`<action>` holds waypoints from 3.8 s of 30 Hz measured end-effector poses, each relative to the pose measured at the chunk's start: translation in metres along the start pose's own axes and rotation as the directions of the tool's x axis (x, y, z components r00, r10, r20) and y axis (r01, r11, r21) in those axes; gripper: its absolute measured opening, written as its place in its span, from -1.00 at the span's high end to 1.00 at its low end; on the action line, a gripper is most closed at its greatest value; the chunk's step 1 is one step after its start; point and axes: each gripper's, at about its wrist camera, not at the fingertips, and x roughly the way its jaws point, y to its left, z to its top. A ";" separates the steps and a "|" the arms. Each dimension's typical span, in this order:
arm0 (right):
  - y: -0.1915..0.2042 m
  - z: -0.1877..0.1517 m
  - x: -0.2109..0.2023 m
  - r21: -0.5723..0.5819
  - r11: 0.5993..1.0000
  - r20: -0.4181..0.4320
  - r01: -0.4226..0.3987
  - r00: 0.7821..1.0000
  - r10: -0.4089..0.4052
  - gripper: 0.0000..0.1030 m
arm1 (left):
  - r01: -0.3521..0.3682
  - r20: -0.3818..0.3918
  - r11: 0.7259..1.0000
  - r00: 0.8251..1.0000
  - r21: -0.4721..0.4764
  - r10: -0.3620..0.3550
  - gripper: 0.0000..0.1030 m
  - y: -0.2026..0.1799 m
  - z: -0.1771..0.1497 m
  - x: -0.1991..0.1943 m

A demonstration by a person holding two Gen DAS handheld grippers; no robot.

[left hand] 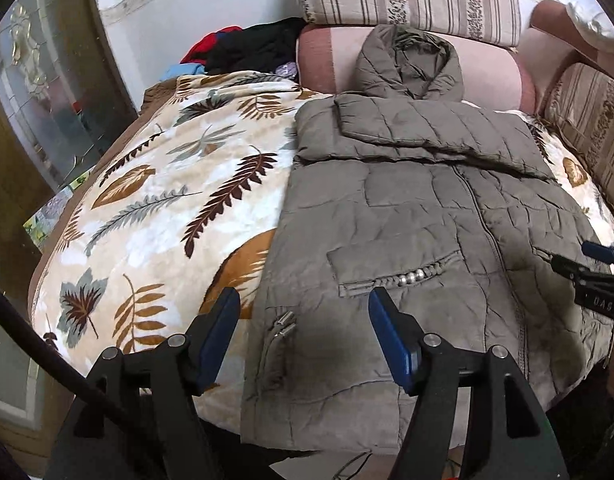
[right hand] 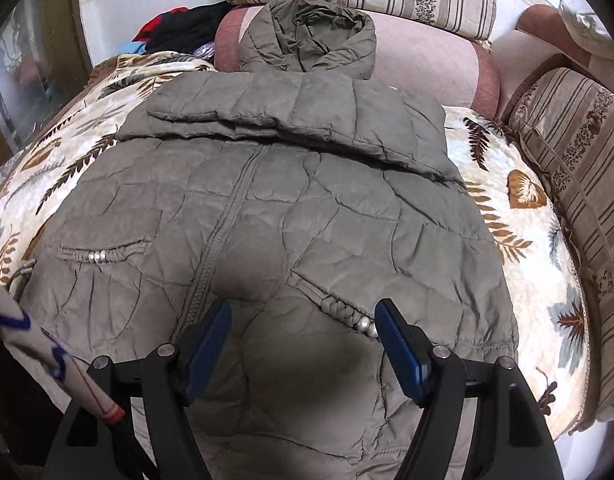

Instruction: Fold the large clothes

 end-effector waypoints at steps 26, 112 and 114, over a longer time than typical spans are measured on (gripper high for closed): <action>0.065 0.132 0.000 -0.177 0.983 0.107 0.040 0.994 -0.021 -0.59 | 0.042 -0.048 0.998 0.998 -0.049 -0.045 -0.28 0.011 0.036 0.073; 0.038 0.263 0.066 0.122 0.980 0.152 0.160 0.972 -0.178 -0.25 | 0.313 -0.002 0.924 0.947 -0.222 -0.321 -0.43 0.057 0.075 0.180; 0.024 0.277 0.097 0.152 0.969 0.080 0.193 0.975 -0.207 -0.25 | 0.310 -0.004 0.926 0.948 -0.216 -0.318 -0.43 0.056 0.075 0.181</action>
